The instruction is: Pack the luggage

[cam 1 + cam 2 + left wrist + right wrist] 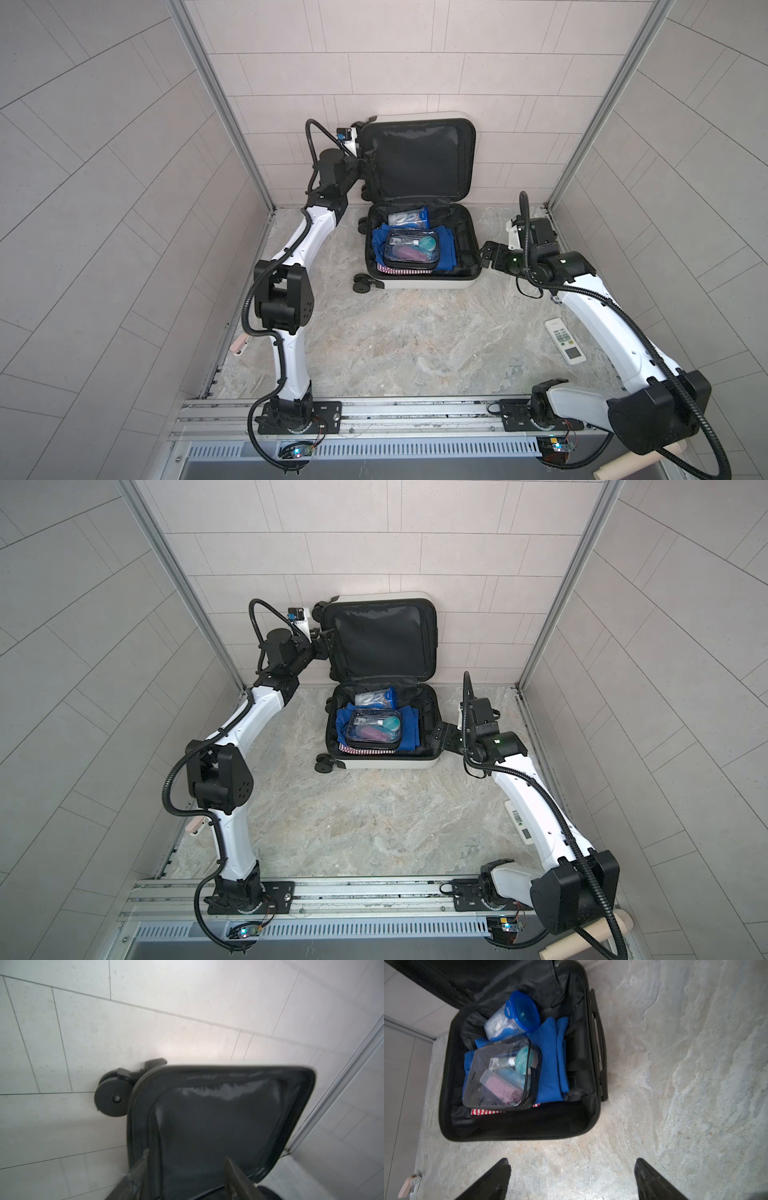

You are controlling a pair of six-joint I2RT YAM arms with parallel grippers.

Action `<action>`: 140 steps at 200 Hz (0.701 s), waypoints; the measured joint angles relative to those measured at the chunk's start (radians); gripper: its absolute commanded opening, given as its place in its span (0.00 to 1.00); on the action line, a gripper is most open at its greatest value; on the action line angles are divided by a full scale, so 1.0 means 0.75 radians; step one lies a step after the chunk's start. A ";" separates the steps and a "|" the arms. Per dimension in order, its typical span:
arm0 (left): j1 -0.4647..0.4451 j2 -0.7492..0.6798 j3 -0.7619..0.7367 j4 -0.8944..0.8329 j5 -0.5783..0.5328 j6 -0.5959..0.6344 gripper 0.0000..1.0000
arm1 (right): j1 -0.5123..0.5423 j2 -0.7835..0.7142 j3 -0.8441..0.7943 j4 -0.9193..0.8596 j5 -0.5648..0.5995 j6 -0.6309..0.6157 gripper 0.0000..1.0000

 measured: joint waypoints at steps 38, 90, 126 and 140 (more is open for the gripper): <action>0.008 0.041 -0.064 0.027 -0.020 0.086 0.78 | -0.001 -0.002 0.013 0.107 0.012 -0.010 0.97; 0.047 0.235 0.143 0.044 0.021 0.085 0.59 | -0.001 -0.034 -0.028 0.168 -0.031 -0.025 0.97; 0.070 0.374 0.275 0.027 0.038 0.073 0.52 | -0.001 -0.130 -0.115 0.167 -0.052 -0.027 0.97; 0.076 0.408 0.311 0.023 0.043 0.076 0.49 | -0.001 -0.174 -0.146 0.168 -0.052 -0.027 0.97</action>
